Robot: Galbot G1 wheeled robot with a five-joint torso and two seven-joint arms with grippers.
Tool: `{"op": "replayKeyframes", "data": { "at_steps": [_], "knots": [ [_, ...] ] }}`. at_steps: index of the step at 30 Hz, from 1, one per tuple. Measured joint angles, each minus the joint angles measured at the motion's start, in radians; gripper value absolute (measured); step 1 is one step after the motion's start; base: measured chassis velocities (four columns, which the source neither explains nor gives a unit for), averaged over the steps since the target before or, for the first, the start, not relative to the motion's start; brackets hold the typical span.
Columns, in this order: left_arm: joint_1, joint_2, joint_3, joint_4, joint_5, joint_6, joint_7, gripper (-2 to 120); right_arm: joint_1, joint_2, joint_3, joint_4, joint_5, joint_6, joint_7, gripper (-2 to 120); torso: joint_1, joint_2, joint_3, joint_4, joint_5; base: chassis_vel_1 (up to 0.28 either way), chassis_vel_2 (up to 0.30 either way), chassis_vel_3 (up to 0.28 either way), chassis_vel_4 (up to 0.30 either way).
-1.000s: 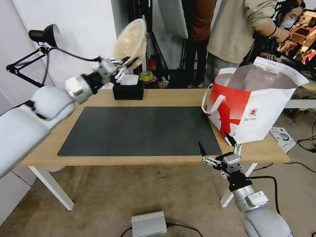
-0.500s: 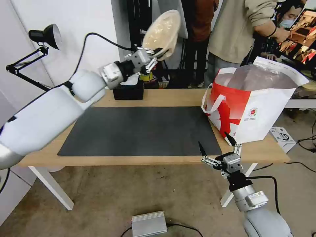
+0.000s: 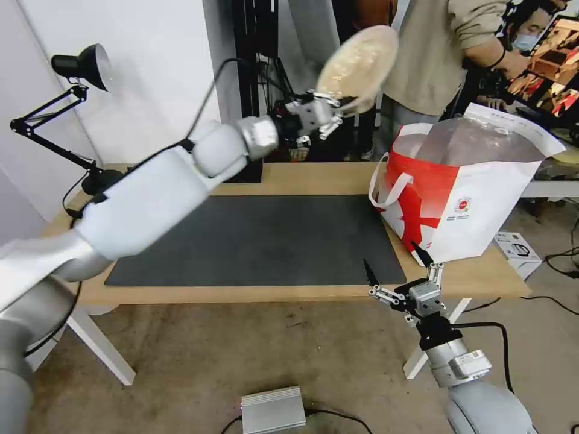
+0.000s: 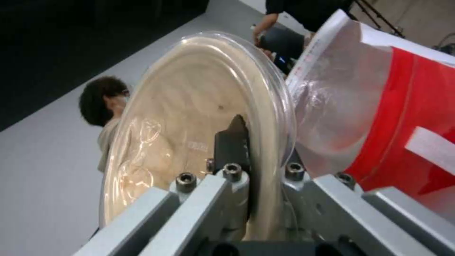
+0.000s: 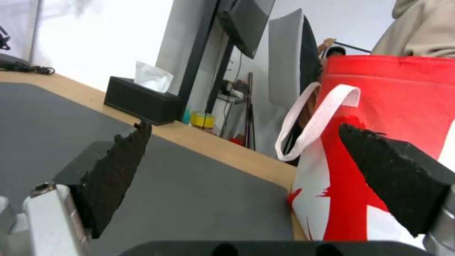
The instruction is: Pick up the trash from the table and place it into the takeout bag.
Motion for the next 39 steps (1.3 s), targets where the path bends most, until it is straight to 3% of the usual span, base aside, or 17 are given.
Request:
{"op": "replayKeyframes", "data": {
  "at_steps": [22, 39],
  "knots": [
    [0.035, -0.178, -0.06, 0.167, 0.253, -0.122, 0.075, 1, 0.0, 0.0, 0.0, 0.0, 0.0, 0.0, 0.0, 100, 0.0, 0.0, 0.0, 0.0, 0.0, 0.0, 0.0, 0.0, 0.0],
    [0.068, -0.352, -0.18, 0.355, 0.485, -0.254, 0.124, 1, 0.0, 0.0, 0.0, 0.0, 0.0, 0.0, 0.0, 100, 0.0, 0.0, 0.0, -0.0001, 0.0, 0.0, 0.0, 0.0, 0.0]
  ]
}}
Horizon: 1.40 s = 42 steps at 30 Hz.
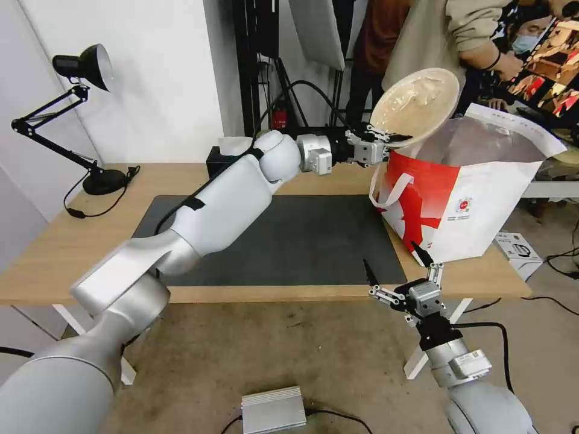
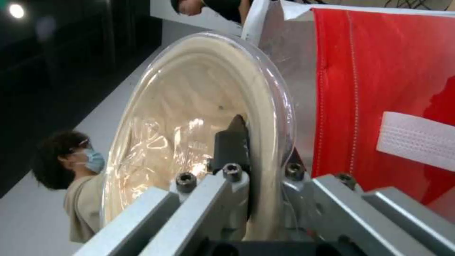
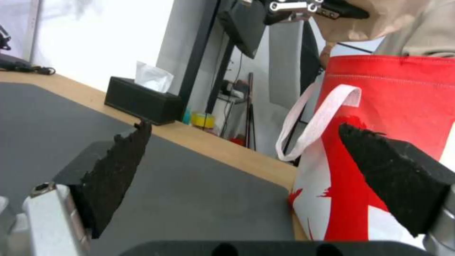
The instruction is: Pick up the trash from the table and place it into the takeout bag.
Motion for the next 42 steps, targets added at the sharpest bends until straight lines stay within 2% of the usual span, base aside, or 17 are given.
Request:
{"op": "replayKeyframes", "data": {
  "at_steps": [14, 20, 25, 42],
  "knots": [
    [0.009, -0.086, -0.076, 0.096, 0.107, -0.057, 0.0, 1, 0.0, 0.0, 0.0, 0.0, 0.0, 0.0, 0.0, 100, 0.0, 0.0, 0.0, 0.0, 0.0, 0.0, 0.0, 0.0, 0.0],
    [0.007, -0.133, -0.133, 0.143, 0.206, -0.095, -0.018, 1, 0.0, 0.0, 0.0, 0.0, 0.0, 0.0, 0.0, 100, 0.0, 0.0, 0.0, 0.0, 0.0, 0.0, 0.0, 0.0, 0.0],
    [0.011, -0.144, -0.149, 0.157, 0.255, -0.1, -0.033, 1, 0.0, 0.0, 0.0, 0.0, 0.0, 0.0, 0.0, 100, 0.0, 0.0, 0.0, 0.0001, -0.0001, 0.0, 0.0, 0.0, 0.0],
    [0.017, -0.145, -0.146, 0.192, 0.319, -0.099, -0.031, 1, 0.0, 0.0, 0.0, 0.0, 0.0, 0.0, 0.0, 100, 0.0, 0.0, 0.0, 0.0001, -0.0001, 0.0, 0.0, 0.0, 0.0]
  ]
}}
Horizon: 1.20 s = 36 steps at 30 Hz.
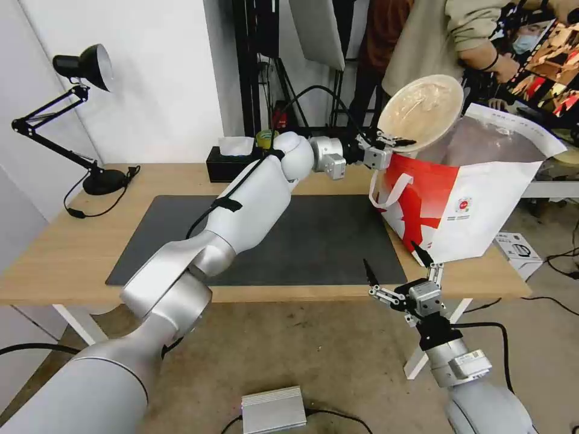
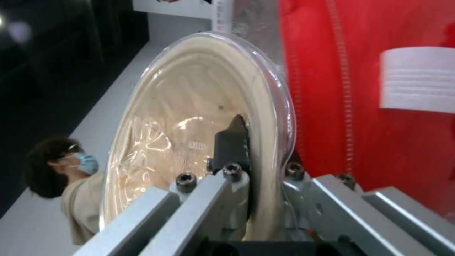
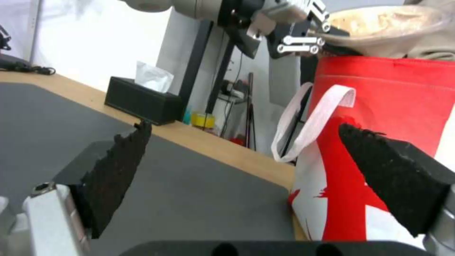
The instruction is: Pick up the trash from the table and place it into the takeout bag.
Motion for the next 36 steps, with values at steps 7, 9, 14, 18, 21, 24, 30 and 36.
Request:
{"op": "replayKeyframes", "data": {
  "at_steps": [7, 9, 14, 18, 21, 24, 30, 36],
  "knots": [
    [0.003, 0.0, 0.004, 0.017, 0.023, 0.002, 0.004, 1, 0.0, 0.0, 0.0, 0.0, 0.0, 0.0, 0.0, 100, 0.0, 0.0, 0.0, 0.0, 0.0, 0.0, 0.0, 0.0, 0.0],
    [0.006, 0.0, 0.007, 0.021, 0.026, 0.002, 0.005, 1, 0.0, 0.0, 0.0, 0.0, 0.0, 0.0, 0.0, 100, 0.0, 0.0, 0.0, 0.0, 0.0, 0.0, 0.0, 0.0, 0.0],
    [0.015, 0.001, 0.012, 0.023, 0.028, 0.003, 0.018, 1, 0.0, 0.0, 0.0, 0.0, 0.0, 0.0, 0.0, 100, 0.0, 0.0, 0.0, 0.0, 0.0, 0.0, 0.0, 0.0, 0.0],
    [0.016, 0.001, 0.013, 0.025, 0.027, 0.003, 0.024, 1, 0.0, 0.0, 0.0, 0.0, 0.0, 0.0, 0.0, 100, 0.0, 0.0, 0.0, 0.0, 0.0, 0.0, 0.0, 0.0, 0.0],
    [0.012, 0.001, 0.02, 0.024, 0.023, 0.003, 0.035, 1, 0.0, 0.0, 0.0, 0.0, 0.0, 0.0, 0.0, 100, 0.0, 0.0, 0.0, 0.0, 0.0, 0.0, 0.0, 0.0, 0.0],
    [0.009, 0.001, 0.029, 0.017, 0.018, 0.003, 0.035, 1, 0.0, 0.0, 0.0, 0.0, 0.0, 0.0, 0.0, 100, 0.0, 0.0, 0.0, 0.0, 0.0, 0.0, 0.0, 0.0, 0.0],
    [0.005, 0.001, 0.039, 0.013, 0.011, 0.003, 0.035, 1, 0.0, 0.0, 0.0, 0.0, 0.0, 0.0, 0.0, 100, 0.0, 0.0, 0.0, -0.0001, 0.0, 0.0, 0.0, 0.0, 0.0],
    [0.0, 0.0, 0.046, 0.013, 0.002, 0.003, 0.035, 1, 0.0, 0.0, 0.0, 0.0, 0.0, 0.0, 0.0, 100, 0.0, 0.0, 0.0, 0.0, 0.0, 0.0, 0.0, 0.0, 0.0]
  ]
}}
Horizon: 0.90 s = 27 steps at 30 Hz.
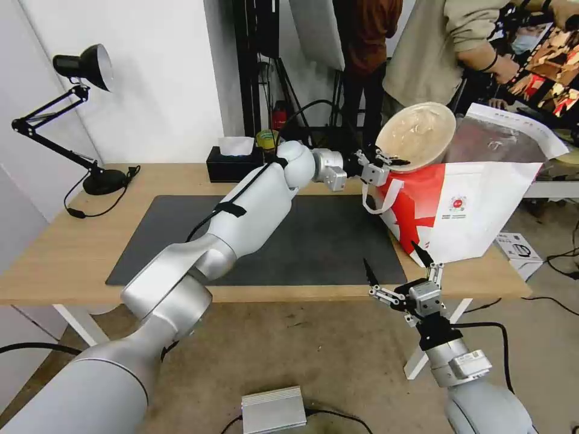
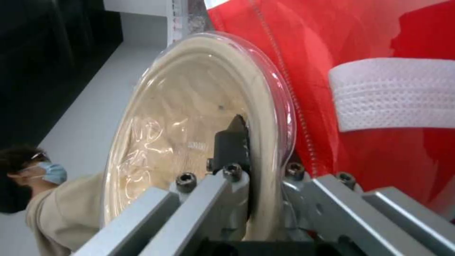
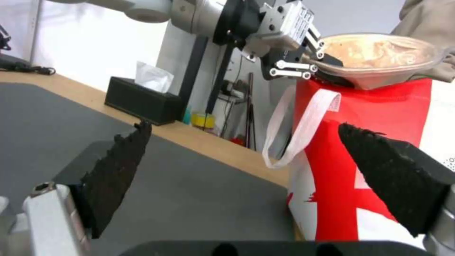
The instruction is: Pick up the trash from the table and place it into the takeout bag.
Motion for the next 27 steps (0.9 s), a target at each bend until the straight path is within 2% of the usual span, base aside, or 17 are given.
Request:
{"op": "replayKeyframes", "data": {
  "at_steps": [9, 10, 12, 16, 17, 20, 21, 23, 24, 27],
  "knots": [
    [-0.007, 0.0, 0.008, 0.004, -0.016, 0.002, -0.003, 20, 0.0, 0.0, 0.0, 0.0, 0.0, 0.0, 0.0, 100, 0.0, 0.0, 0.0, 0.0, 0.0, 0.0, 0.0, 0.0, 0.0],
    [-0.008, 0.0, 0.008, 0.004, -0.017, 0.002, -0.004, 27, 0.0, 0.0, 0.0, 0.0, 0.0, 0.0, 0.0, 100, 0.0, 0.0, 0.0, 0.0, 0.0, 0.0, 0.0, 0.0, 0.0],
    [-0.008, 0.0, 0.008, 0.004, -0.017, 0.002, -0.004, 29, 0.0, 0.0, 0.0, 0.0, 0.0, 0.0, 0.0, 100, 0.0, 0.0, 0.0, 0.0, 0.0, 0.0, 0.0, 0.0, 0.0],
    [-0.01, 0.0, 0.008, 0.003, -0.018, 0.002, -0.007, 50, 0.0, 0.0, 0.0, 0.0, 0.0, 0.0, 0.0, 100, 0.0, 0.0, 0.0, 0.0, 0.0, 0.0, 0.0, 0.0, 0.0],
    [-0.01, 0.0, 0.008, 0.003, -0.018, 0.002, -0.007, 50, 0.0, 0.0, 0.0, 0.0, 0.0, 0.0, 0.0, 100, 0.0, 0.0, 0.0, 0.0, 0.0, 0.0, 0.0, 0.0, 0.0],
    [-0.01, 0.0, 0.008, 0.002, -0.014, 0.003, -0.012, 64, 0.0, 0.0, 0.0, 0.0, 0.0, 0.0, 0.0, 100, 0.0, 0.0, 0.0, 0.0, 0.0, 0.0, 0.0, 0.0, 0.0],
    [-0.01, 0.0, 0.008, 0.002, -0.014, 0.003, -0.012, 64, 0.0, 0.0, 0.0, 0.0, 0.0, 0.0, 0.0, 100, 0.0, 0.0, 0.0, 0.0, 0.0, 0.0, 0.0, 0.0, 0.0],
    [-0.01, 0.0, 0.009, 0.002, -0.008, 0.003, -0.026, 70, 0.0, 0.0, 0.0, 0.0, 0.0, 0.0, 0.0, 100, 0.0, 0.0, 0.0, 0.0, 0.0, 0.0, 0.0, 0.0, 0.0],
    [-0.01, 0.0, 0.01, 0.002, -0.005, 0.003, -0.034, 77, 0.0, 0.0, 0.0, 0.0, 0.0, 0.0, 0.0, 100, 0.0, 0.0, 0.0, 0.0, 0.0, 0.0, 0.0, 0.0, 0.0],
    [-0.01, 0.0, 0.011, 0.002, -0.004, 0.004, -0.04, 85, 0.0, 0.0, 0.0, 0.0, 0.0, 0.0, 0.0, 100, 0.0, 0.0, 0.0, 0.0, 0.0, 0.0, 0.0, 0.0, 0.0]
  ]
}}
